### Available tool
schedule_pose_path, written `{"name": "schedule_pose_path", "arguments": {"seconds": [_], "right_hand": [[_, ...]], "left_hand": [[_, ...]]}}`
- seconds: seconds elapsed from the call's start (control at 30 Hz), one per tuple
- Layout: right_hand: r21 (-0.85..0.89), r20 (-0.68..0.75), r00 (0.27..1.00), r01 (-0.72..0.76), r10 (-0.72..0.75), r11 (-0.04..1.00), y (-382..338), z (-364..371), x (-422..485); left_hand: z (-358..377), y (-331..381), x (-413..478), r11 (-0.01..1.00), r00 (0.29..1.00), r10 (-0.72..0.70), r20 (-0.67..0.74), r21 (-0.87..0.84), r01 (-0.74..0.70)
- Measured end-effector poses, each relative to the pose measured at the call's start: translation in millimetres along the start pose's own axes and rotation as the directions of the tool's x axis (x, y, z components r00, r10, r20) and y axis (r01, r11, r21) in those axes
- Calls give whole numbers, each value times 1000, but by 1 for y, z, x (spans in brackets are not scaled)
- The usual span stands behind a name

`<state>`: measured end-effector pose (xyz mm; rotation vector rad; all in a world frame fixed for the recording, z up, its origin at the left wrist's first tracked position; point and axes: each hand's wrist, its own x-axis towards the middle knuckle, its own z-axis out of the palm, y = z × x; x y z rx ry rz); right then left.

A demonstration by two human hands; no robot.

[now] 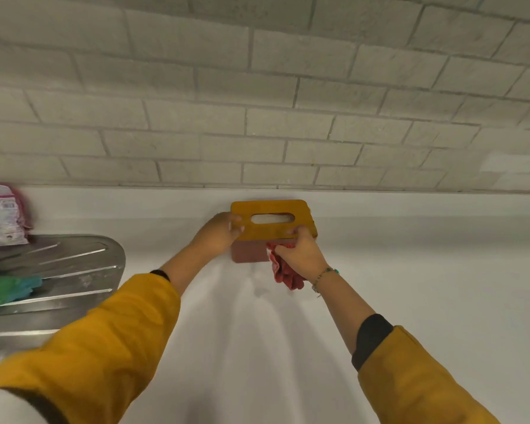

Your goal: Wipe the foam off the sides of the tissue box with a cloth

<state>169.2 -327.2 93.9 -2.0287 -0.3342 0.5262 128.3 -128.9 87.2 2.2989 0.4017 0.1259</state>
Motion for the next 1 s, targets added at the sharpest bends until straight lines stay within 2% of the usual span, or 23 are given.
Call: {"name": "schedule_pose_path", "arguments": {"seconds": [0.13,0.23,0.47,0.6,0.73,0.87,1.0], "right_hand": [[-21,46,996,77,-76,997,-14,42,1],[-74,89,989,127,-120,989,-25,85,3],[-106,239,967,115,-87,988,-61,205,11],[-157,295,952,134,-83,978,-83,268,8],[-124,332,942,100,-53,987,-101,319,6],[-135,326,945,32,14,990,-101,342,5],[-334,277,960,135,-40,933,-98,326,-2]], "left_hand": [[-27,-26,-44,989,990,-35,-135,-147,15],[-48,-53,-76,983,988,-74,-137,-174,50],[-109,-112,-131,957,948,-223,-226,-237,168],[-138,-140,-154,957,917,-254,-307,-219,192],[-156,-161,-173,947,892,-283,-352,-248,203],[-160,-181,-185,938,889,-305,-340,-270,218],[-156,-183,-181,926,893,-322,-315,-302,227]]}}
